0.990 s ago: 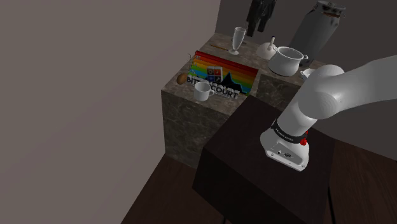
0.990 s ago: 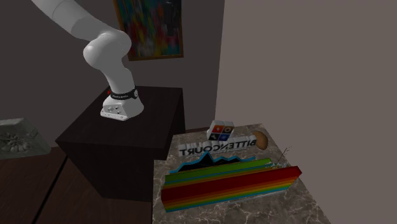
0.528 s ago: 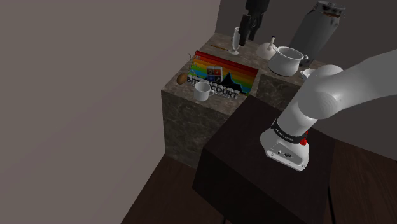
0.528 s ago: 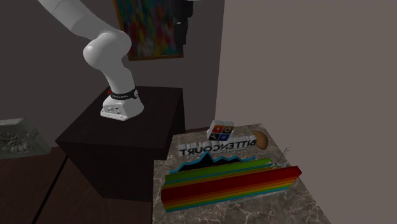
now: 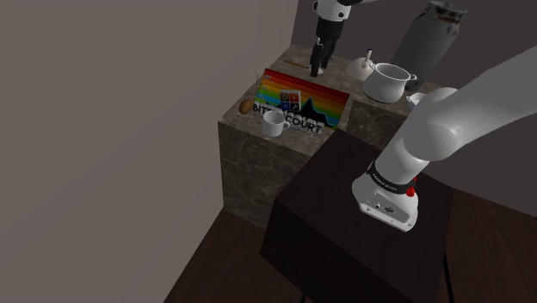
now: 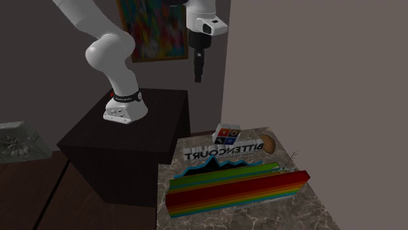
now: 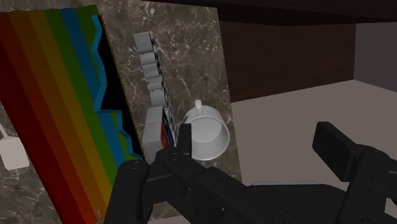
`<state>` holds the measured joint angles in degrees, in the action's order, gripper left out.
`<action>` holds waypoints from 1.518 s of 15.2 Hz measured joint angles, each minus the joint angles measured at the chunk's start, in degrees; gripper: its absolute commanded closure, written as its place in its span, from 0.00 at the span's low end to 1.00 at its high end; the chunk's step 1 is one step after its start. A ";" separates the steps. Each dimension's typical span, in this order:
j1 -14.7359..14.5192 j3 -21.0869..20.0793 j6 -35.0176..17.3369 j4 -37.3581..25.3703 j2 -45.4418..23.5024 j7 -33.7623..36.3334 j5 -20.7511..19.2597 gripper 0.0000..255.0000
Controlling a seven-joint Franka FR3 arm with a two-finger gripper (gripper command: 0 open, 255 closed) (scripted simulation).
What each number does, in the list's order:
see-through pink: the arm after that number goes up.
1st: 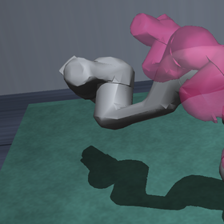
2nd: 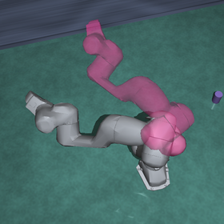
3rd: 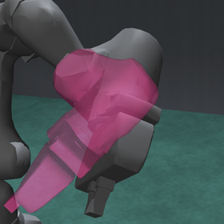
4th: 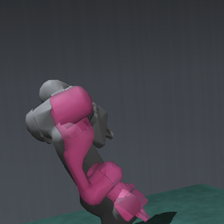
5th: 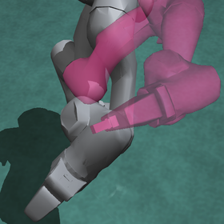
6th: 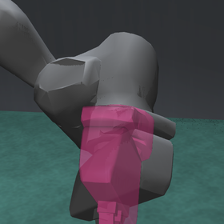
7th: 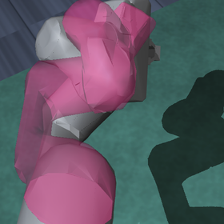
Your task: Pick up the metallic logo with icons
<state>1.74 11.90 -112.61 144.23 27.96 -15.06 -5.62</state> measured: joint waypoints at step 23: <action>0.78 5.36 -30.26 -12.43 -41.68 -22.53 9.08 0.00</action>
<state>2.52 17.26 -142.87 131.80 -13.72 -37.58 3.46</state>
